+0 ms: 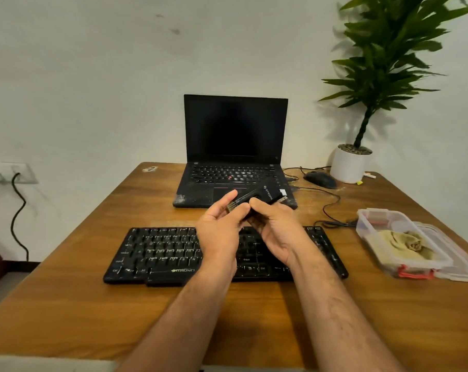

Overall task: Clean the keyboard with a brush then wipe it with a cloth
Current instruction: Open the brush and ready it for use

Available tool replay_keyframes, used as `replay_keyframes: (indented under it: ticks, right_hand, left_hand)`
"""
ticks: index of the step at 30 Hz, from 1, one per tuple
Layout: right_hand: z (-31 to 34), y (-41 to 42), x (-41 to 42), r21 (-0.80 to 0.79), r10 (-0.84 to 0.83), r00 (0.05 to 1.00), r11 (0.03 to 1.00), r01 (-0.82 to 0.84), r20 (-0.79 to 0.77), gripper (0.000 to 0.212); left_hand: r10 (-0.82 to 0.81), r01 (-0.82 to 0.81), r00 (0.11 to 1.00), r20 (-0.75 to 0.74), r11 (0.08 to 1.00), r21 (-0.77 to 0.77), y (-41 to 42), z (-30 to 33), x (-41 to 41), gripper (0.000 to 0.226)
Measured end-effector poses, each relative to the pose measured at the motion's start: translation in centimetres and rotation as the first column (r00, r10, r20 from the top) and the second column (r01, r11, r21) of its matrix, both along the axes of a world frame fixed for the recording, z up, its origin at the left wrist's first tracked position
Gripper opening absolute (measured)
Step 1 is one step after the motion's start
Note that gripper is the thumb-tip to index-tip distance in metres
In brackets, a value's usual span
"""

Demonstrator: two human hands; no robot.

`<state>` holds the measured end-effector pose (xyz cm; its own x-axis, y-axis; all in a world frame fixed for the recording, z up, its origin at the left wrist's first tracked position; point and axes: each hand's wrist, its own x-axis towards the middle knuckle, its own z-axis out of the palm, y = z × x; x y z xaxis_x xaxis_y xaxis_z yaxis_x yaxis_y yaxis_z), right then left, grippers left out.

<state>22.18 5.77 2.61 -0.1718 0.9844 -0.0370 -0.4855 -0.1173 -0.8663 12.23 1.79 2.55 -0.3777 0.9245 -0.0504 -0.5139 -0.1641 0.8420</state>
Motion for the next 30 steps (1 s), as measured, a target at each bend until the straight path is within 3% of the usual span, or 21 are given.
replay_keyframes:
  ticks: [9, 17, 19, 21, 23, 25, 27, 30]
  right_hand:
    - [0.3, -0.9, -2.3, 0.077, 0.167, 0.986, 0.983, -0.167, 0.012, 0.02]
    - [0.2, -1.1, -8.9, 0.181, 0.083, 0.977, 0.976, -0.12, 0.199, 0.02]
    - [0.0, -0.9, -10.2, 0.186, 0.079, 0.971, 0.975, -0.122, 0.224, 0.022]
    - [-0.3, -0.7, -11.6, 0.196, 0.083, 0.959, 0.971, -0.139, 0.269, 0.02]
    - [-0.7, -0.7, -12.9, 0.208, 0.081, 0.942, 0.966, -0.155, 0.324, 0.02]
    - [-1.0, -0.7, -14.2, 0.213, 0.071, 0.918, 0.963, -0.165, 0.39, 0.022]
    - [-1.1, -0.3, -15.5, 0.222, 0.051, 0.872, 0.958, -0.18, 0.487, 0.024]
    - [-1.1, 0.9, -16.4, 0.27, -0.019, 0.752, 0.939, -0.212, 0.659, 0.029]
  left_hand:
    - [-0.019, 0.019, 0.999, 0.044, 1.0, 0.007, -1.8, -0.1, -4.0, 0.04]
    - [0.033, -0.032, 0.999, -0.004, 0.999, 0.043, -3.2, 0.1, -9.5, 0.037]
    - [0.019, -0.017, 0.998, -0.066, 0.999, 0.043, -3.4, 0.0, -11.4, 0.034]
    - [0.012, -0.009, 0.975, -0.22, 1.0, 0.015, -3.7, -0.2, -13.8, 0.03]
    - [0.045, -0.076, 0.883, -0.468, 0.996, -0.047, -3.8, -0.7, -16.5, 0.027]
    - [0.085, -0.217, 0.701, -0.709, 0.971, -0.098, -3.8, -1.2, -18.9, 0.027]
    - [0.073, -0.31, 0.579, -0.812, 0.941, -0.136, -3.3, -2.1, -21.1, 0.028]
    - [-0.089, -0.297, 0.481, -0.872, 0.92, -0.258, -2.2, -3.7, -23.4, 0.027]
